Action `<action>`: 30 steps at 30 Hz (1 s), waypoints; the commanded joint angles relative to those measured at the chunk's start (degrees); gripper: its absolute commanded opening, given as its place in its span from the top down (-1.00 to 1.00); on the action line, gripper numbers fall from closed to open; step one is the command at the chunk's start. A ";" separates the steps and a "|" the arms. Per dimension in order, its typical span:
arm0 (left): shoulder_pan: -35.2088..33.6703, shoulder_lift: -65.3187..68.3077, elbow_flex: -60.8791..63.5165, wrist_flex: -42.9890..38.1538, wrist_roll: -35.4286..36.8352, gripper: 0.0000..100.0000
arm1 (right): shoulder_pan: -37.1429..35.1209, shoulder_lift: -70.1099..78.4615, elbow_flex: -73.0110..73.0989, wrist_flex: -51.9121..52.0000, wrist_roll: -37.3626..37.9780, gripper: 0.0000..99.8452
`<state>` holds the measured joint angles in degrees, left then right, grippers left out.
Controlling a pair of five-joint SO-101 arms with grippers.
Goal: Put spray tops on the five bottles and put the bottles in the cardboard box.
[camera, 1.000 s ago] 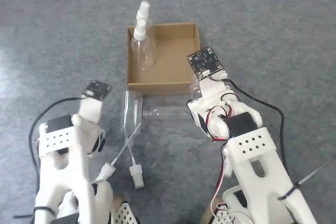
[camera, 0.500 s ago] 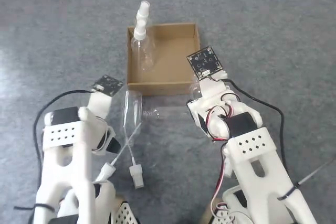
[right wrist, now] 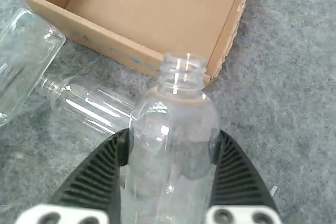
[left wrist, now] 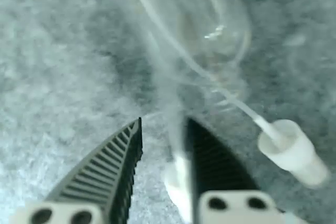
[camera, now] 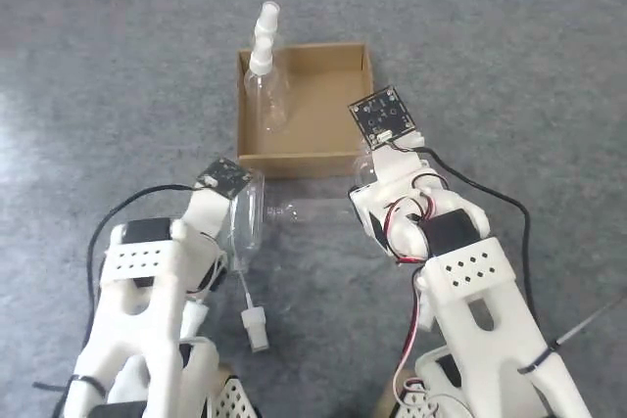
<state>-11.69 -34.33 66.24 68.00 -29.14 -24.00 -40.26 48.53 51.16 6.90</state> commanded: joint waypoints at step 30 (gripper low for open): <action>-42.20 -0.18 -11.47 -8.53 12.92 0.92 | 0.22 -2.15 -0.79 -1.19 -0.35 0.85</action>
<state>-52.40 -34.33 57.89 59.74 -16.48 -24.00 -40.26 48.53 51.16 6.90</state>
